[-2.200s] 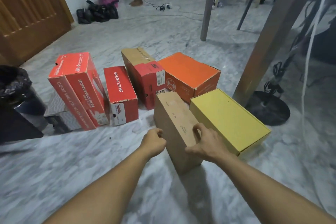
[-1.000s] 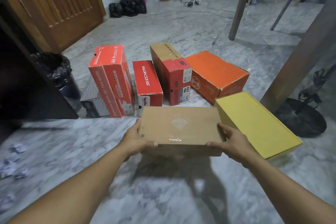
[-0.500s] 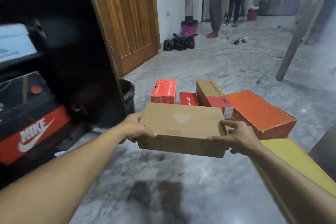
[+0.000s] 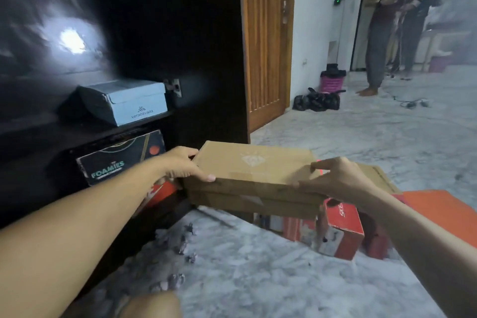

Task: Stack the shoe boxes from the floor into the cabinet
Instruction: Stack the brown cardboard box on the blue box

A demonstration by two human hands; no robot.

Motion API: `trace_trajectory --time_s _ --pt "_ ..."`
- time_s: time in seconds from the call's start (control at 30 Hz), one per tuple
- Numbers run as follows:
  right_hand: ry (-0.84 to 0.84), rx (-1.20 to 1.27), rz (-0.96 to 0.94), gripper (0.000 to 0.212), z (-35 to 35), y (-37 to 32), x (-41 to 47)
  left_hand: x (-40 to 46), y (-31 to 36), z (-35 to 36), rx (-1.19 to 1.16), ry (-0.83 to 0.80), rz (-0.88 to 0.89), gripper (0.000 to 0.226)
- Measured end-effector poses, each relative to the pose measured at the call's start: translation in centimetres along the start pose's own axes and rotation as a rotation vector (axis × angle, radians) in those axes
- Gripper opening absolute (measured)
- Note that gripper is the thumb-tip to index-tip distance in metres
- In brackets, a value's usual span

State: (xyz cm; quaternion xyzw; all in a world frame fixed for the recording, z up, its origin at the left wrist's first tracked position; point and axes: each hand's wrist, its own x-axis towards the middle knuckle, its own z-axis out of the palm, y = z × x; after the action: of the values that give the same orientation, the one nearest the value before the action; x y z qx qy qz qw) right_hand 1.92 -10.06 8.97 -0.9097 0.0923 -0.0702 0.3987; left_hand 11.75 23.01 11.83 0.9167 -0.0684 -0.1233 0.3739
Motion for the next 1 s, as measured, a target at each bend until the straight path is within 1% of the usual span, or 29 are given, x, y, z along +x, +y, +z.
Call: trace_trajectory --time_s 0.07,0.13,0.23,0.27,0.3,0.5,0.57,0.7,0.87,0.93,0.97,1.0 --pt "0.002 0.011 -0.027 0.069 0.7 -3.0 0.9 -0.7 -0.7 -2.9 -0.002 0.049 -0.001 0.073" --pt "-0.01 0.018 -0.072 0.07 1.4 -5.9 1.6 -1.4 -1.4 -5.5 -0.021 0.082 -0.01 0.075" --pt "-0.036 0.035 -0.147 0.075 2.7 -10.3 2.8 -2.3 -2.4 -9.8 -0.067 0.16 -0.039 0.056" --pt "-0.035 0.047 -0.176 0.074 3.1 -11.8 3.3 -2.7 -2.7 -11.3 -0.08 0.194 -0.048 0.052" --pt "-0.032 0.054 -0.206 0.074 3.6 -13.2 3.8 -3.1 -3.0 -12.7 -0.087 0.224 -0.054 0.055" --pt "-0.072 0.065 -0.325 0.077 6.8 -21.6 7.4 -5.0 -3.9 -21.0 -0.096 0.401 -0.068 0.089" --pt "-0.07 0.087 -0.352 0.077 7.8 -24.4 8.8 -4.9 -4.2 -23.7 -0.102 0.447 -0.074 0.088" --pt "-0.044 0.121 -0.388 0.075 9.9 -29.5 11.8 -3.3 -5.1 -28.7 -0.147 0.513 -0.09 0.094" --pt "0.029 0.126 -0.378 0.075 12.7 -34.1 15.3 1.0 -6.5 -32.9 -0.21 0.561 -0.09 0.085" --pt "0.042 0.131 -0.37 0.076 13.7 -35.3 16.6 2.9 -7.0 -34.0 -0.226 0.576 -0.089 0.074" --pt "0.048 0.132 -0.365 0.076 14.2 -35.8 17.1 3.9 -7.5 -34.5 -0.248 0.583 -0.089 0.072" --pt "0.058 0.129 -0.357 0.075 14.7 -36.3 17.6 4.9 -8.0 -34.9 -0.283 0.582 -0.087 0.078"
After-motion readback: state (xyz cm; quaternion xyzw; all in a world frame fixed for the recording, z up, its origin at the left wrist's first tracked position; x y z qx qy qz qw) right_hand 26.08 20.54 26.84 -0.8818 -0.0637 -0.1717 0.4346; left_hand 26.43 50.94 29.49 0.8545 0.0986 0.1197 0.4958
